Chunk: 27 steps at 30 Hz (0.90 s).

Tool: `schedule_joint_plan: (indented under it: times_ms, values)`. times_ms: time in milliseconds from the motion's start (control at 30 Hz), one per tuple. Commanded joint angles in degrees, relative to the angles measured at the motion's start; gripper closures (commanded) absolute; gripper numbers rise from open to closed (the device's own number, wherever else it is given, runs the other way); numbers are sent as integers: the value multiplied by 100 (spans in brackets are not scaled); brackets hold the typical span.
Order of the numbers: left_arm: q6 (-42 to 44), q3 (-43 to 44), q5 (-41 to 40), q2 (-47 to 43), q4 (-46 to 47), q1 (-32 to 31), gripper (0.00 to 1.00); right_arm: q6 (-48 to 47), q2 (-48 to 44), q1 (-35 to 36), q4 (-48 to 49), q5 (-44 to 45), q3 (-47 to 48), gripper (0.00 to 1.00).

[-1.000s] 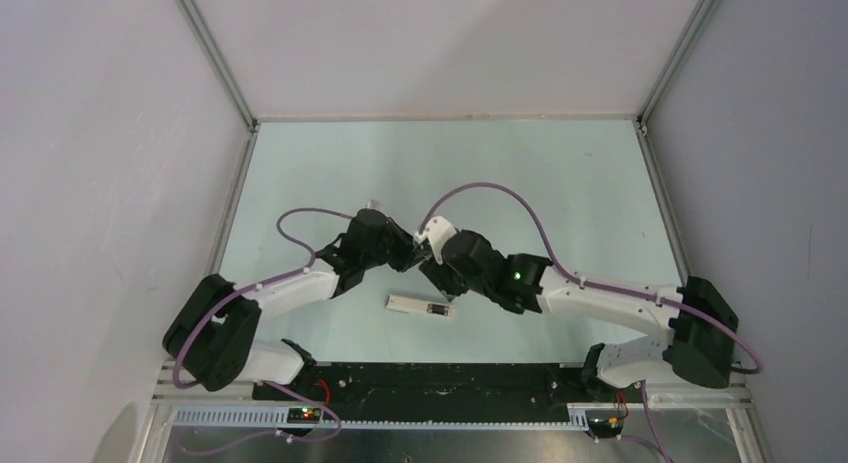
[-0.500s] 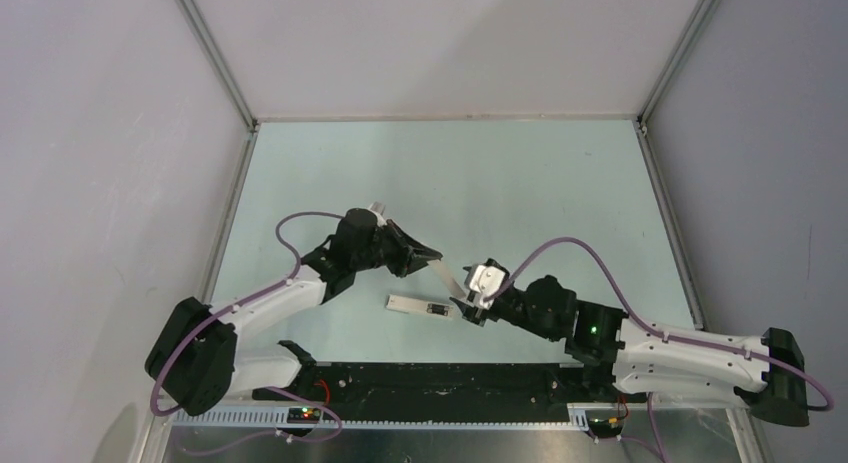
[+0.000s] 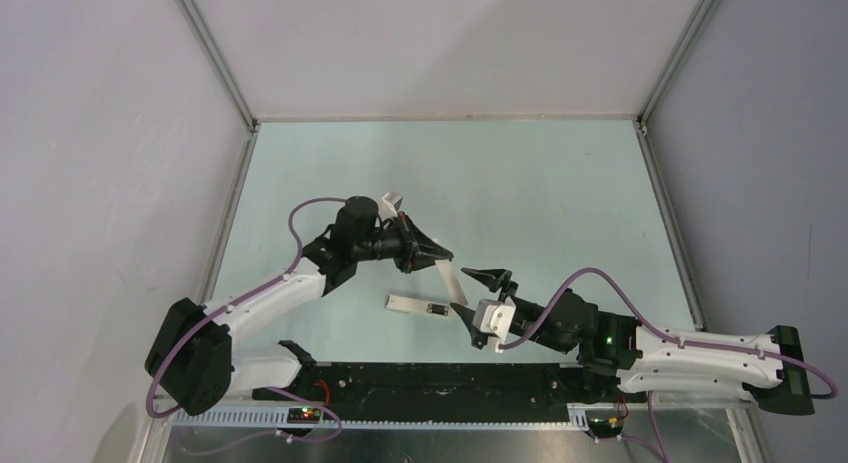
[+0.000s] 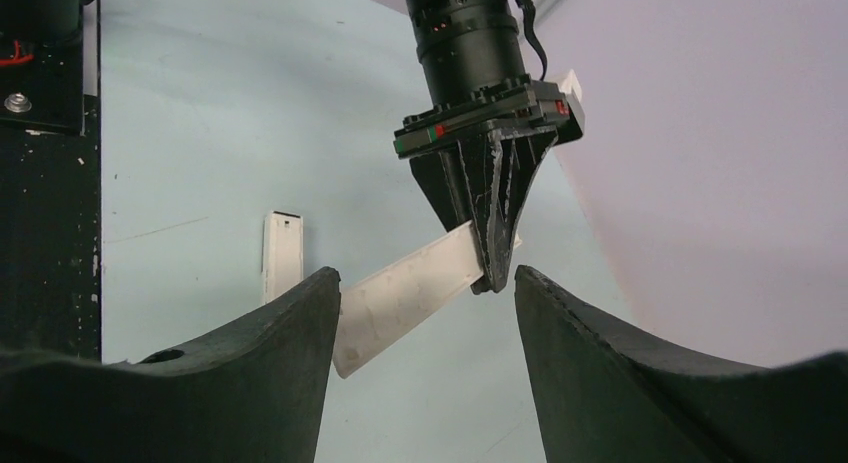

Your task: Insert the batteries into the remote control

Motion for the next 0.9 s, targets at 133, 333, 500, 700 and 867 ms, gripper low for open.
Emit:
schedule_joint_plan:
  times_ms: [133, 333, 500, 700, 867]
  values:
    - [125, 260, 187, 105, -30, 20, 99, -273, -11, 107, 110, -16, 80, 31]
    - [251, 209, 155, 235, -80, 19, 100, -268, 3, 115, 521, 298, 222, 31]
    - [313, 179, 127, 365, -131, 23, 100, -215, 37, 117, 320, 437, 543, 32]
    - [272, 278, 49, 341, -177, 28, 100, -177, 89, 122, -134, 21, 607, 33]
    - [200, 329, 58, 347, -210, 37, 99, -398, 199, 176, -515, -216, 599, 33]
